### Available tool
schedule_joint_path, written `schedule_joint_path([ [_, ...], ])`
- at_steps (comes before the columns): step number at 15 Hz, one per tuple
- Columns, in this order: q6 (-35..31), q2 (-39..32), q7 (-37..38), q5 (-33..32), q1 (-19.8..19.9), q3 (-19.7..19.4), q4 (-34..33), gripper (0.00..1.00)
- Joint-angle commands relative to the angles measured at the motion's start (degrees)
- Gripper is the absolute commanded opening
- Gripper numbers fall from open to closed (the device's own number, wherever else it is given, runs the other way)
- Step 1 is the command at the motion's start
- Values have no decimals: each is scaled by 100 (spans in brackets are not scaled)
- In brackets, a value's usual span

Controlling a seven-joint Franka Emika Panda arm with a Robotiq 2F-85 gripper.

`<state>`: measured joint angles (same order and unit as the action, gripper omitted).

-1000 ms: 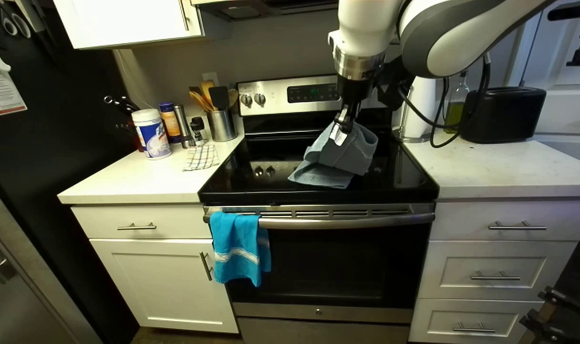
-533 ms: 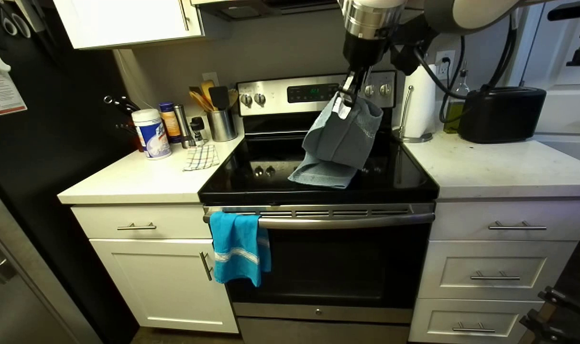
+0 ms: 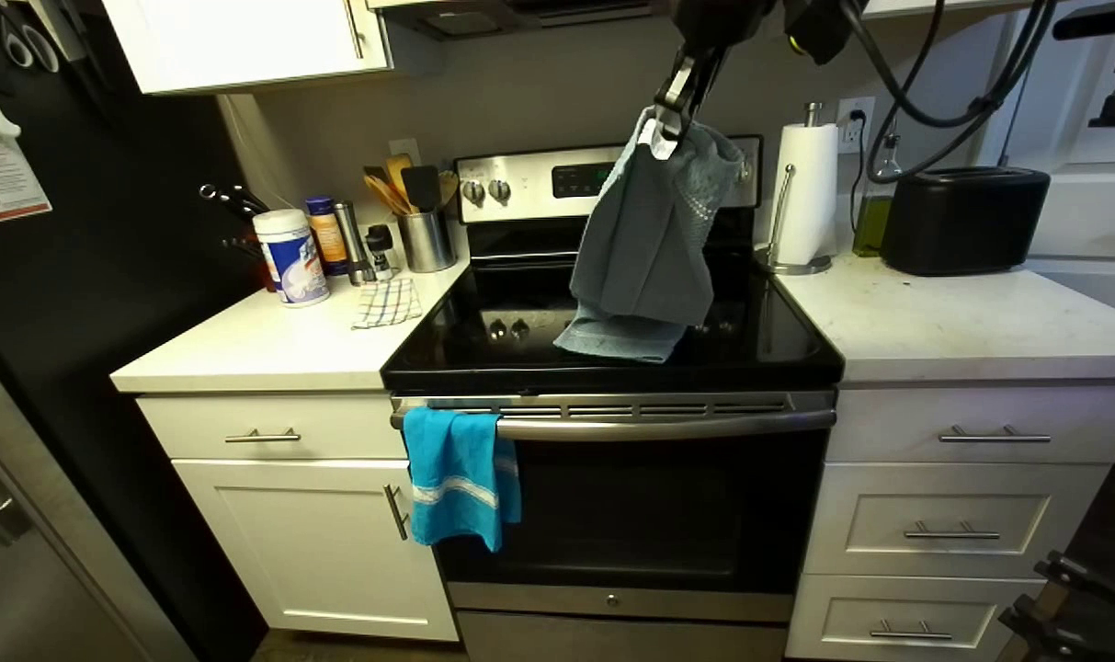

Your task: Move the light blue towel to the oven handle

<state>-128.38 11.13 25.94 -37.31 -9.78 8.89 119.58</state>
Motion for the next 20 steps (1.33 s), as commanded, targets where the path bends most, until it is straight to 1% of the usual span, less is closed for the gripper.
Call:
schedule_joint_path([
  [1, 241, 442, -145, -1, 94, 255, 113, 2],
  [7, 416, 854, -207, 66, 112, 419, 74, 2],
  [17, 382, 1664, -221, 114, 106, 705, 49, 2],
  [20, 329, 1784, -374, 123, 104, 712, 37, 2],
])
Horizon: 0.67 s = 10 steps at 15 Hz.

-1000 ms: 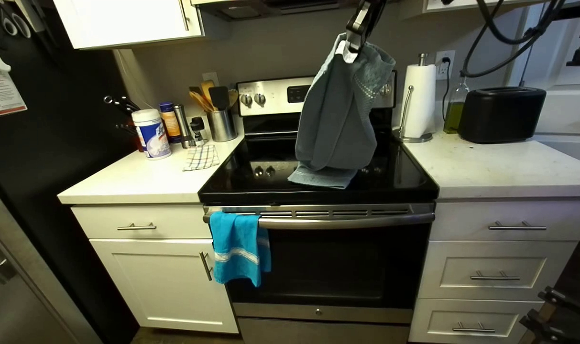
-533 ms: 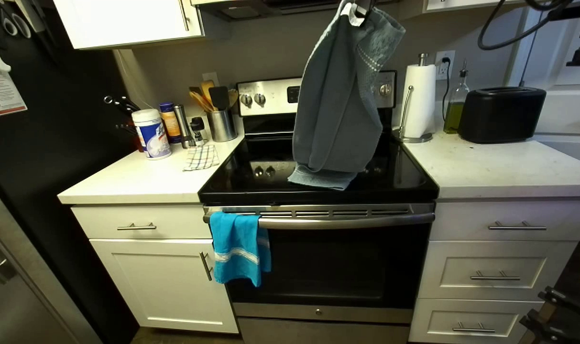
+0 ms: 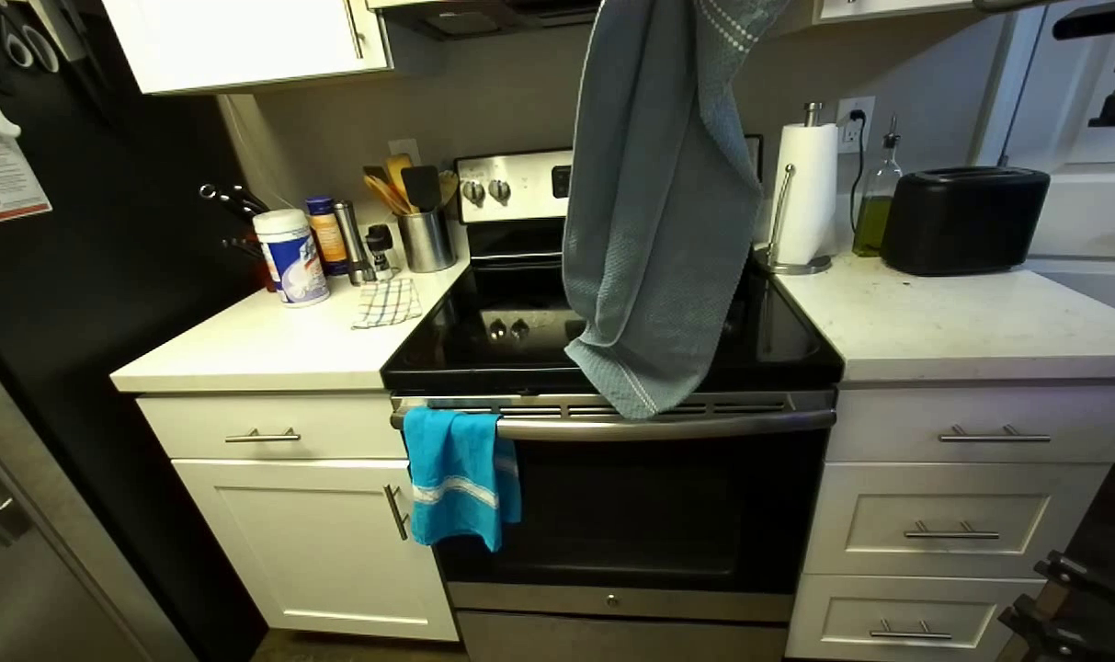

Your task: Move the light blue towel to the oven handle

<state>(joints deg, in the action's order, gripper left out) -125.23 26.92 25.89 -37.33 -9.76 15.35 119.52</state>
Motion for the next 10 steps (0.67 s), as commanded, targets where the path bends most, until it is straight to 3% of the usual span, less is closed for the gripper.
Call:
schedule_joint_path([
  [1, -14, 238, -499, 112, 101, 34, 50, 2],
  [10, -192, 281, -1306, 306, 211, -535, 36, 2],
])
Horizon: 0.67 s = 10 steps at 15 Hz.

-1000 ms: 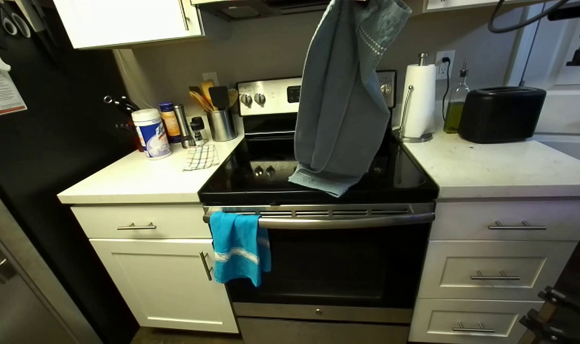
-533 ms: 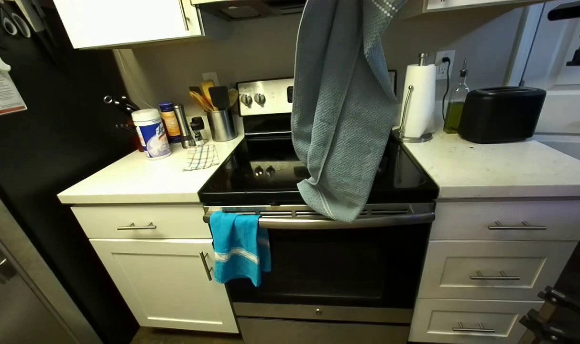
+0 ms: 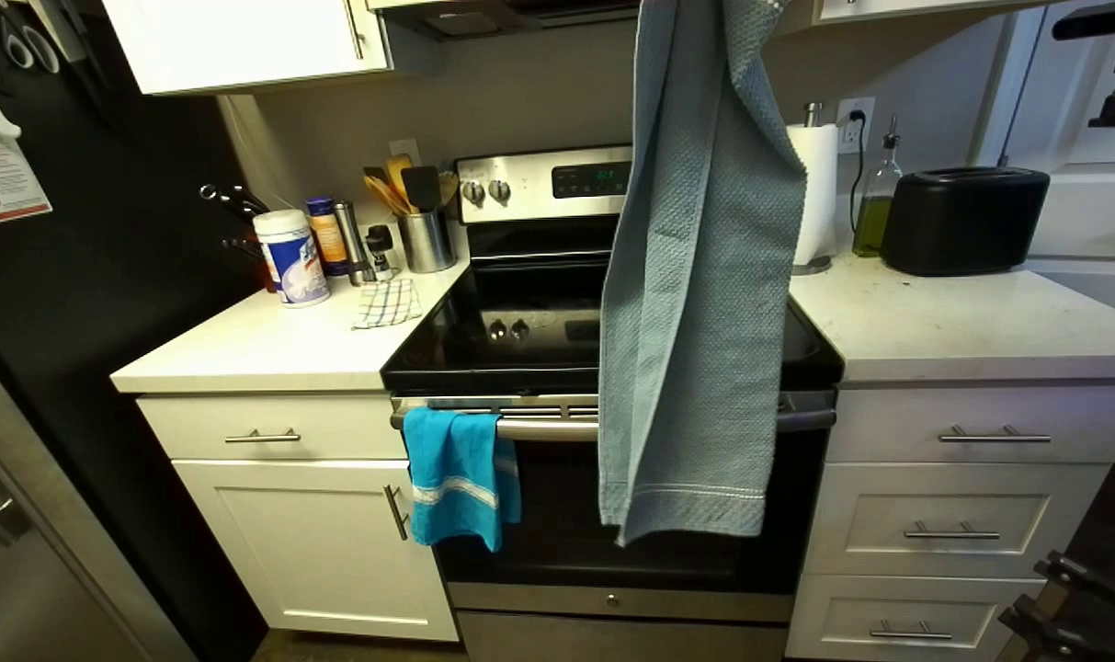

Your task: Move the light blue towel to the oven handle

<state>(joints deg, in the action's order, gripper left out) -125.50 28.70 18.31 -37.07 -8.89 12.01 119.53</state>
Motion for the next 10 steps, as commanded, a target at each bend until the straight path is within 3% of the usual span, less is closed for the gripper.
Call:
schedule_joint_path([
  [1, -156, 90, -661, 350, 153, -272, 10, 2],
  [5, -244, 45, -1000, 671, 293, -536, -48, 2],
  [10, -248, 43, -1079, 898, 505, -572, -62, 2],
])
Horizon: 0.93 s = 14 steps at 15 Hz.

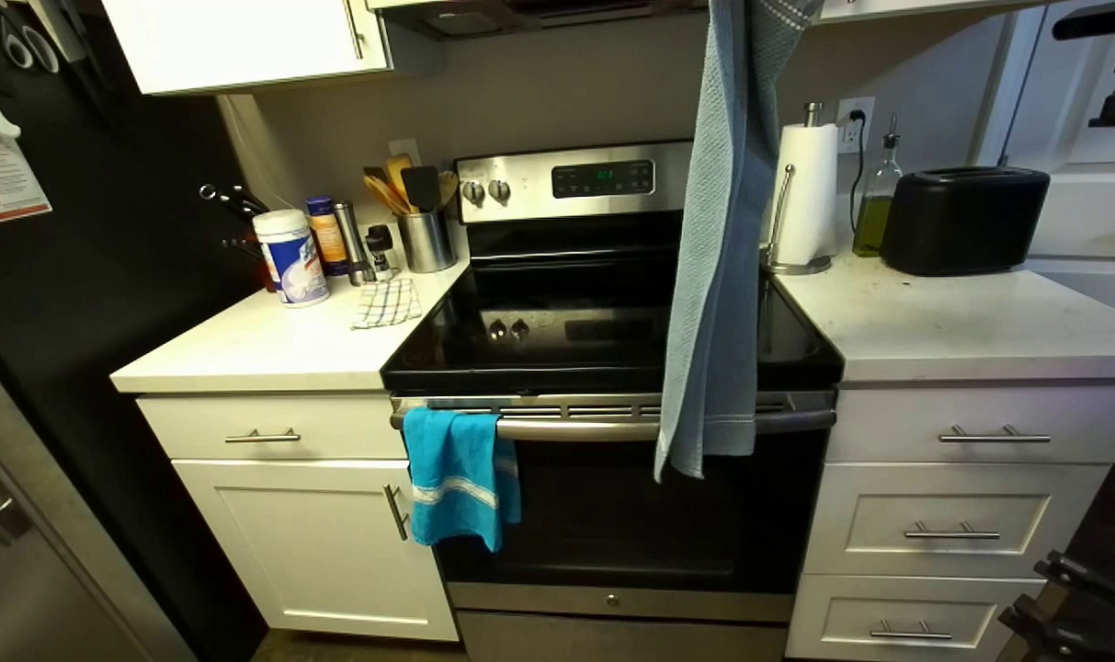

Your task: Move the light blue towel to the oven handle

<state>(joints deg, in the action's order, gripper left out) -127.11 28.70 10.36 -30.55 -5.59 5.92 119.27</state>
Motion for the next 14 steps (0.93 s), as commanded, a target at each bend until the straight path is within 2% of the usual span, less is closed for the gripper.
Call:
schedule_joint_path([
  [1, -76, 46, -272, 278, 201, 36, -47, 2],
  [14, -13, -127, -77, 738, 532, -79, -513, 2],
])
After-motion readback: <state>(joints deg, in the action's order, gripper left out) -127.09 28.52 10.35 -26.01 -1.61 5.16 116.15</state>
